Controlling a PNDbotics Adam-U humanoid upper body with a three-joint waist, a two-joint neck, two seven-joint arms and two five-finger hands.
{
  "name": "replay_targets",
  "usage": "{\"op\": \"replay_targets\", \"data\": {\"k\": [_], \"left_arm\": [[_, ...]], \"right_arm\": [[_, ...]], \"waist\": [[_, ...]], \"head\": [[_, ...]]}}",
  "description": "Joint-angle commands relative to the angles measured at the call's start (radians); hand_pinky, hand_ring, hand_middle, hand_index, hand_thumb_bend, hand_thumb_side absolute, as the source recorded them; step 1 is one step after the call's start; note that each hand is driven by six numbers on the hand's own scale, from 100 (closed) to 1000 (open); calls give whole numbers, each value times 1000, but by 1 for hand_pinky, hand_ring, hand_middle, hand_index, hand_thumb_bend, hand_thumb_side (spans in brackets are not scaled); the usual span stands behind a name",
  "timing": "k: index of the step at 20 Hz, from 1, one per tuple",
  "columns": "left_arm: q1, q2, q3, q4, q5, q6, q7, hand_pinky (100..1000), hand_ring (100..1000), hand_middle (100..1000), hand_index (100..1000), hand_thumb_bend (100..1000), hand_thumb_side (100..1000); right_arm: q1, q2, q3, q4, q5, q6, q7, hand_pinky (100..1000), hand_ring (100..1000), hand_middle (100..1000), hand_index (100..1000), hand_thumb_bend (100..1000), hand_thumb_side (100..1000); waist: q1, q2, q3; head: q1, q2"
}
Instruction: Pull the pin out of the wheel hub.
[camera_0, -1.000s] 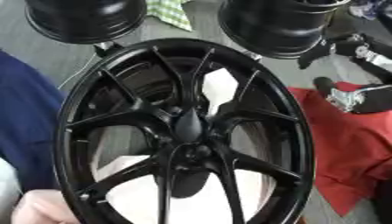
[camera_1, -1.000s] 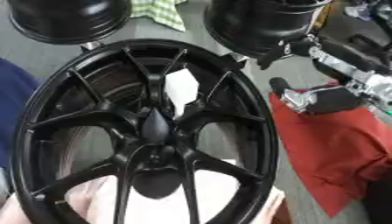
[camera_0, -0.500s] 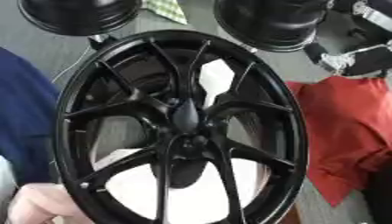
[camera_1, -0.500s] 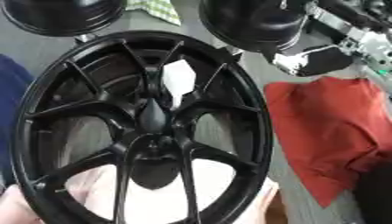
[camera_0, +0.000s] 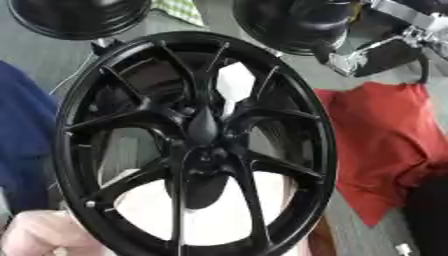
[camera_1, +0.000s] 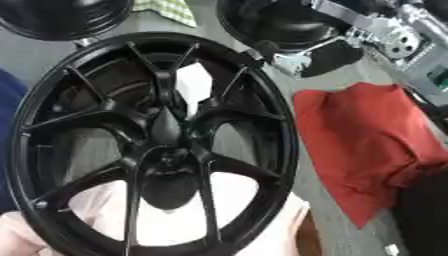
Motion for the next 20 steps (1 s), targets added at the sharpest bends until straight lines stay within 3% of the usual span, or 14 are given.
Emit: {"op": "replay_targets", "data": {"k": [1,11,15,20], "left_arm": [[-2,9,-5,-9,6,1,-9,673,575,533,733,321,531],[3,-3,-11,0,11,4,-16,673,573,522,733,327,533],[5,-5,-13,3,10,5,-20,673,573,522,734,329,533],[10,-9,-14,8,10,6,-22,673,573,522,734,330,535]], "right_arm": [[-26,-26,1,24,0,1,39,826,815,746,811,138,490],[-128,-24,42,160,-1,-3,168,823,817,750,810,124,521],[-143,-21,50,167,-1,-7,186,821,821,757,816,142,521],[-165,-10,63,134,-5,-16,234,817,843,779,855,231,538]], "waist": [[7,-10,3],[14,-6,21],[15,-5,25],[21,-4,24]], "head": [[-5,-16],[-20,-36],[-29,-29],[-37,-26]]}}
